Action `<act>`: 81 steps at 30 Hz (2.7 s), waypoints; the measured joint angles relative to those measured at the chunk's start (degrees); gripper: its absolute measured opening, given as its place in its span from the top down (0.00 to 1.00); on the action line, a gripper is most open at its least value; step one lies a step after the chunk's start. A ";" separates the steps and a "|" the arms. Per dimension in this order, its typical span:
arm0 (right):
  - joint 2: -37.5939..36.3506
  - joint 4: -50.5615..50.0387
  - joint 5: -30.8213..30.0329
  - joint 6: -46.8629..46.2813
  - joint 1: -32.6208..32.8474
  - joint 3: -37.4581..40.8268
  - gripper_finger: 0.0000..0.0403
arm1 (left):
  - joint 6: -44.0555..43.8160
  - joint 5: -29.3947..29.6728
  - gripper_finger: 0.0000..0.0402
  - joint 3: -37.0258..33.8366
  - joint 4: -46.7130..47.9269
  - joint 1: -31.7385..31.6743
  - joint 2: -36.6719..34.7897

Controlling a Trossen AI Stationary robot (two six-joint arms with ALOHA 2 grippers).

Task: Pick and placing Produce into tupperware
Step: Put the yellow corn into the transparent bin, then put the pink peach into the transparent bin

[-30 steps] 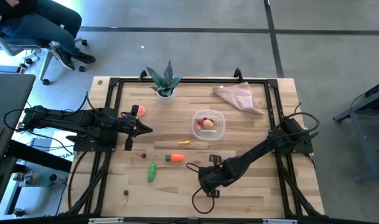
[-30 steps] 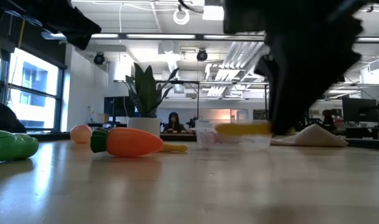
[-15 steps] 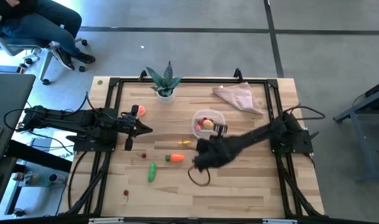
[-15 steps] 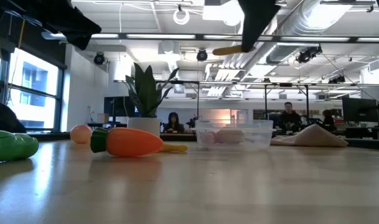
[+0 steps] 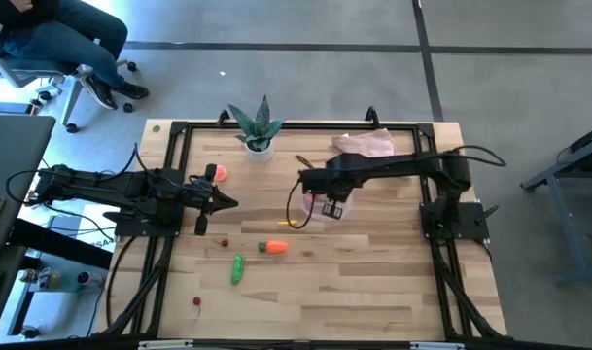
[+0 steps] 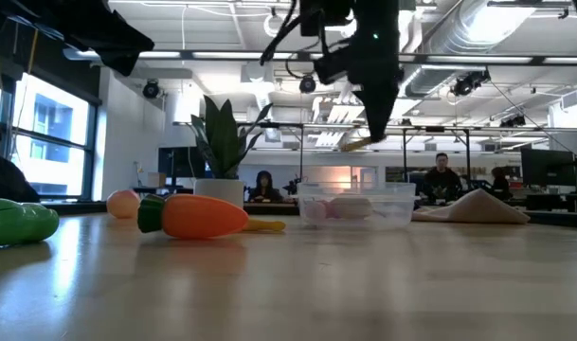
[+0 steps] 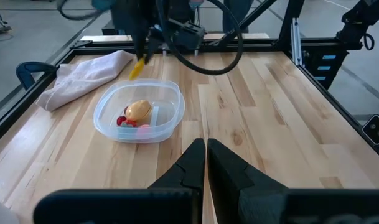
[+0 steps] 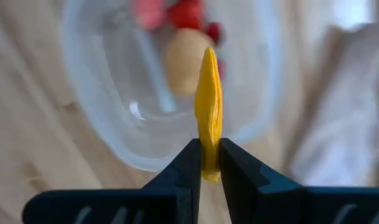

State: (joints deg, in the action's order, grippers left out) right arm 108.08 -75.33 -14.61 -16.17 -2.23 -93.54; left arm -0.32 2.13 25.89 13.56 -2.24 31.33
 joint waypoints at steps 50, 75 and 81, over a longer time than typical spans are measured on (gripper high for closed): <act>-9.14 50.39 18.09 5.78 -5.62 36.26 0.90 | 0.00 0.01 0.98 0.00 -0.01 0.00 -0.01; -8.97 50.18 18.12 4.18 -5.62 36.29 0.79 | 0.00 0.01 0.98 0.00 -0.02 0.00 -0.01; -9.04 50.16 19.10 4.51 -5.62 36.29 0.79 | 0.00 0.01 0.98 0.00 -0.02 0.00 0.00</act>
State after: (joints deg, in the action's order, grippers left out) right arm 99.05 -25.17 4.49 -11.66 -7.86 -57.25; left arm -0.32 2.14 25.89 13.54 -2.24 31.33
